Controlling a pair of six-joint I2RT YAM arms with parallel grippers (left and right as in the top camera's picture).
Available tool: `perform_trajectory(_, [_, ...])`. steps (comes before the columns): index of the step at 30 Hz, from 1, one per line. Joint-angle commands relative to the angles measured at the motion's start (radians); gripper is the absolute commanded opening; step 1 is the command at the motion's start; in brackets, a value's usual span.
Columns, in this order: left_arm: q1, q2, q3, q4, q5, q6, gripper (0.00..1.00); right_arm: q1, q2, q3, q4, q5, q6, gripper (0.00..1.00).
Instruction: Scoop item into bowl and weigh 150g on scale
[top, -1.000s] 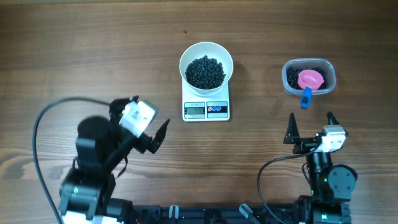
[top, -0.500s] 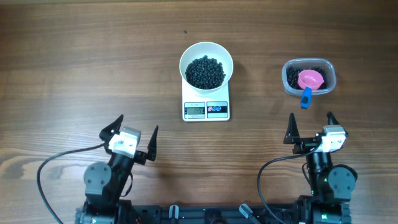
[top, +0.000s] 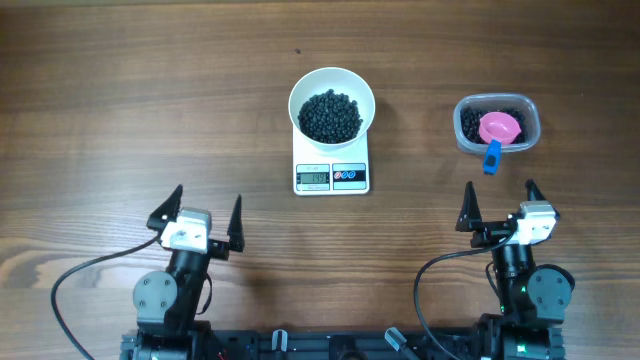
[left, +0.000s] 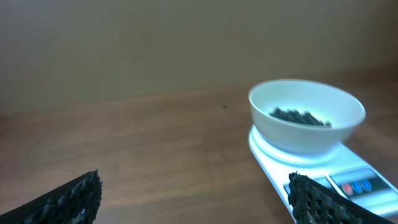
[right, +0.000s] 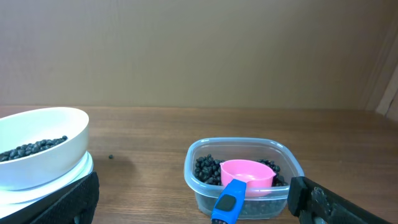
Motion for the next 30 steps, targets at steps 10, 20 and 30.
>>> perform_trajectory(10, [0.004,-0.011,-0.059,0.08,-0.118,-0.144,1.0,0.004,-0.014,-0.002,0.004,-0.016,0.011,1.0])
perform_trajectory(20, [0.004,-0.011,-0.059,0.042,-0.111,-0.144,1.0,0.004,-0.014,-0.002,0.004,-0.016,0.011,1.0])
perform_trajectory(30, [0.004,-0.011,-0.059,0.042,-0.111,-0.144,1.0,0.004,-0.014,-0.002,0.004,-0.016,0.011,1.0])
